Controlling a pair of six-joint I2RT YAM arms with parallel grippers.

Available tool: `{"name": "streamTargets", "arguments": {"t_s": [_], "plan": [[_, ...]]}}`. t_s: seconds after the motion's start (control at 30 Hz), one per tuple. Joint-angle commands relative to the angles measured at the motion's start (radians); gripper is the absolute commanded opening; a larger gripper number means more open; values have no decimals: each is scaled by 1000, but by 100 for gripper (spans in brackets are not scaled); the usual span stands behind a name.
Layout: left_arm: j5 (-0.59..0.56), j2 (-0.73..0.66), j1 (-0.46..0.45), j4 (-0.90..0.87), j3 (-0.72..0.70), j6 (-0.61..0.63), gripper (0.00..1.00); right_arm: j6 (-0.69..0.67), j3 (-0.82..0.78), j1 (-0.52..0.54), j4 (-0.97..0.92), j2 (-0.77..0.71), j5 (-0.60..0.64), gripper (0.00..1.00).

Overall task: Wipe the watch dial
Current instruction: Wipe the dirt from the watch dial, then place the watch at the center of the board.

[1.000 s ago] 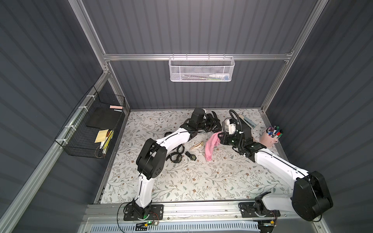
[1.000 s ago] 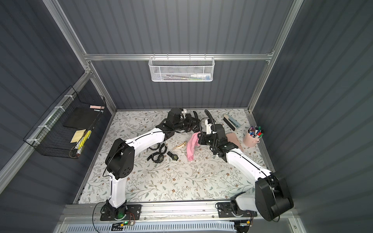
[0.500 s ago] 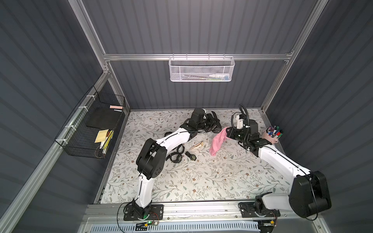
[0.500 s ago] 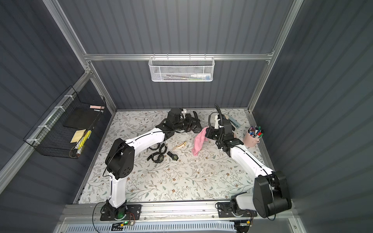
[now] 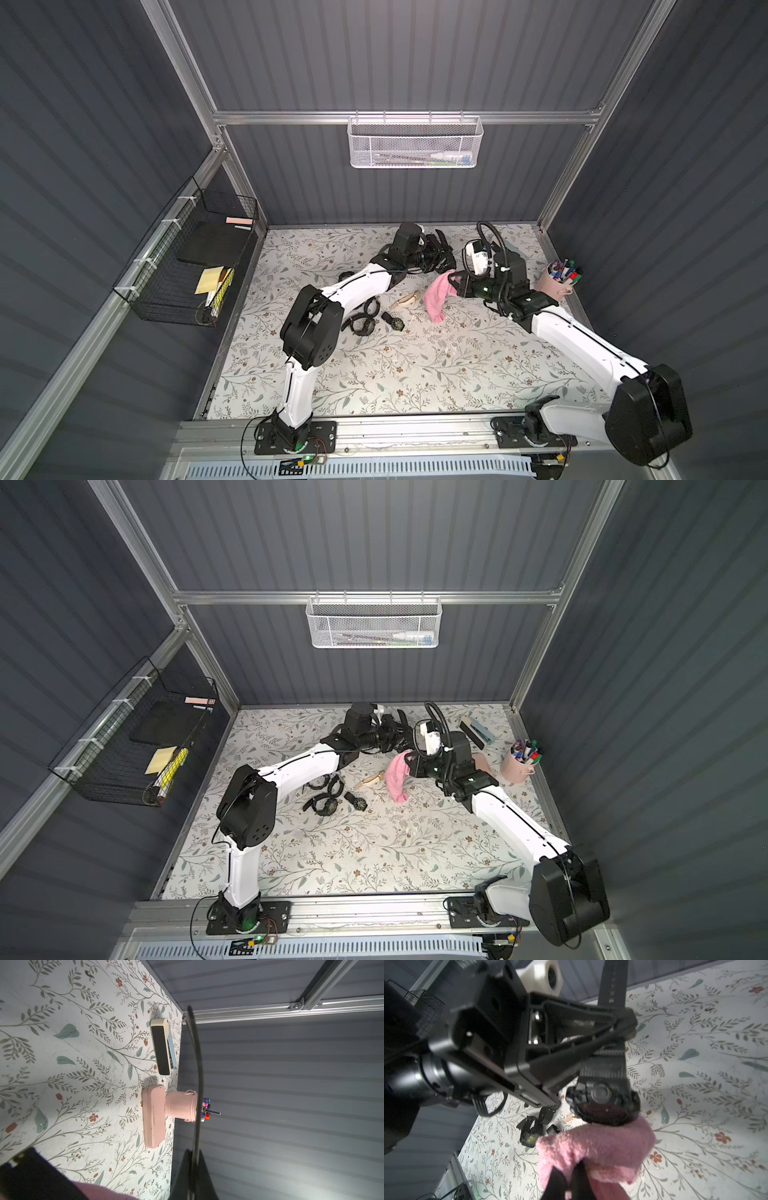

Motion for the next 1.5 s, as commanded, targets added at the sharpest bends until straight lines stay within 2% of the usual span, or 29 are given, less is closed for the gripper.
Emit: {"name": "streamTargets", "arguments": {"t_s": [0.0,0.17,0.63,0.73,0.87,1.07,1.27,1.47], "plan": [[-10,2,-4,10,12,5,0,13,76,-3,15,52,98,0],[-9,-18,-4,11,-19,6,0,50,88,-19,105,123,132,0],[30,-17,-4,0,-18,-4,0,77,108,-70,40,154,274,0],[29,-14,-1,-7,-14,-4,0,96,111,-96,12,151,294,0],[22,-12,2,-13,-18,6,0,132,84,-142,30,115,258,0],[28,12,21,-21,-16,7,0,66,101,-158,-93,50,297,0],[-36,66,88,-215,78,106,0,0,93,-168,-251,5,278,0],[-120,165,159,-345,180,170,0,-13,40,-170,-304,-43,203,0]]}}
